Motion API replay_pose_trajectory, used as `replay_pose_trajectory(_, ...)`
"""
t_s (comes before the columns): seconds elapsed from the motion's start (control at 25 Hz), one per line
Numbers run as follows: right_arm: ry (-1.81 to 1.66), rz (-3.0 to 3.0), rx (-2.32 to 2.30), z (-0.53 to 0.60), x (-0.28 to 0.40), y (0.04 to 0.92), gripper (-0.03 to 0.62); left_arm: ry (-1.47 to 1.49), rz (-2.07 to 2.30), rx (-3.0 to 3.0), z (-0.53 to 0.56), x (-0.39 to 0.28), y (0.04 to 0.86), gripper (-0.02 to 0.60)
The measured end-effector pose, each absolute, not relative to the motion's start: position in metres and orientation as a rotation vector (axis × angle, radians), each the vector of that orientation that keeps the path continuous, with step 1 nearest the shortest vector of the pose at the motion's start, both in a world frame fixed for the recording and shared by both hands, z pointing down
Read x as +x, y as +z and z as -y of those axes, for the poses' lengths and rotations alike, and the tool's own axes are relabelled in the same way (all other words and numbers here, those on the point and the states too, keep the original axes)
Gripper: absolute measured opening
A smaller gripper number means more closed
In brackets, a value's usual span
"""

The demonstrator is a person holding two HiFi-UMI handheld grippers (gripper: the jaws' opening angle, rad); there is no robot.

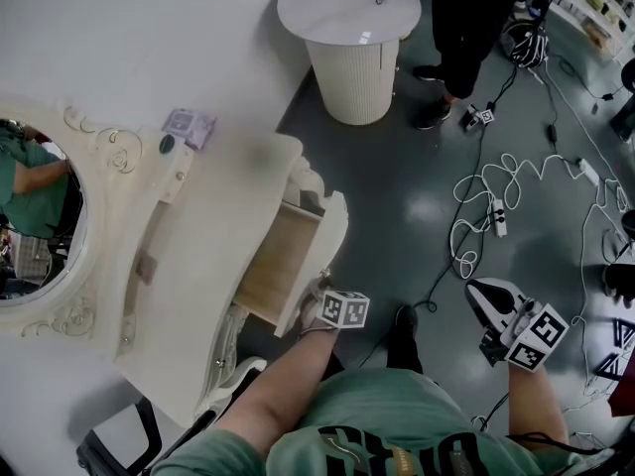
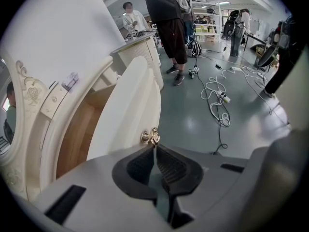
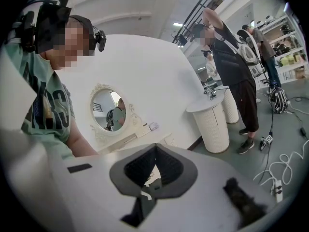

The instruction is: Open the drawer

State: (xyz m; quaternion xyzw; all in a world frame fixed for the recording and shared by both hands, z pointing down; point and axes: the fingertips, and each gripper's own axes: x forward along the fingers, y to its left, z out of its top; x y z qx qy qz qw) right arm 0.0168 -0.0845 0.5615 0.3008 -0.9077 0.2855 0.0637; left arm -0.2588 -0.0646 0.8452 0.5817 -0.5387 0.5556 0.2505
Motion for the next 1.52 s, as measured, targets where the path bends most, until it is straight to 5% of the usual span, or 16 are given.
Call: replay_pose_trajectory(1.52, 0.88, 2.759, 0.976, 0.077, 0.038, 0.56, 0.006, 1.534, 1.319, 1.639, 0.039, -0.205, 0.845, 0.008)
